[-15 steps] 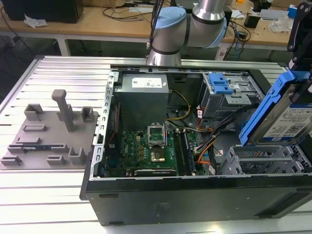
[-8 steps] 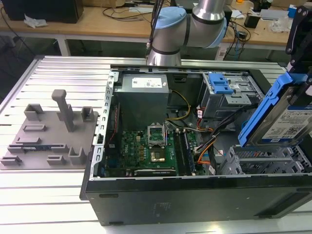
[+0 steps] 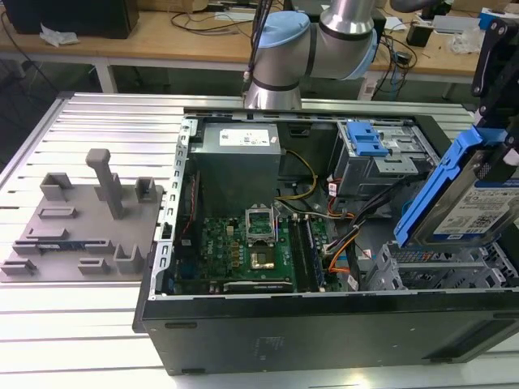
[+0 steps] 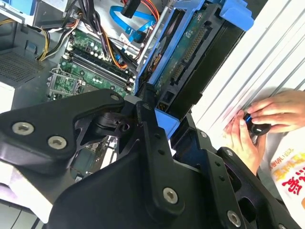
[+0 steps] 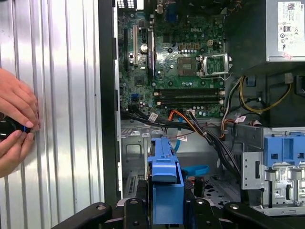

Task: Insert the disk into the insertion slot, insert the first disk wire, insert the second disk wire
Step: 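Insert the disk into the insertion slot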

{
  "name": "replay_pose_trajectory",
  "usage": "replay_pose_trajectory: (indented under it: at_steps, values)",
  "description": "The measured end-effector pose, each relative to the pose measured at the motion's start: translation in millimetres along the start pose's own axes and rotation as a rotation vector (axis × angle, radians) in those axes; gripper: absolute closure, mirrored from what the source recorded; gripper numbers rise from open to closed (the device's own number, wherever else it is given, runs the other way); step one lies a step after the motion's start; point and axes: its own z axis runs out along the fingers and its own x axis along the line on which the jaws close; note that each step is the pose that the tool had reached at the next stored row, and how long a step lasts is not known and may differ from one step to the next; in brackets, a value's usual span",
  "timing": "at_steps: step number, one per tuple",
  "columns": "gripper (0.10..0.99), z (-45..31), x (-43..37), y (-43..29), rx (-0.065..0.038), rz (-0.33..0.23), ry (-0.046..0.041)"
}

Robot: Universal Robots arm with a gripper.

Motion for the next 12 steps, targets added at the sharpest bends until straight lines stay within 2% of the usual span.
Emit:
replay_pose_trajectory:
  at_steps: [5,12]
  values:
    - [0.722,4.1,0.1,0.1,0.0,0.0,0.0]
    - [0.722,5.2,0.1,0.1,0.0,0.0,0.0]
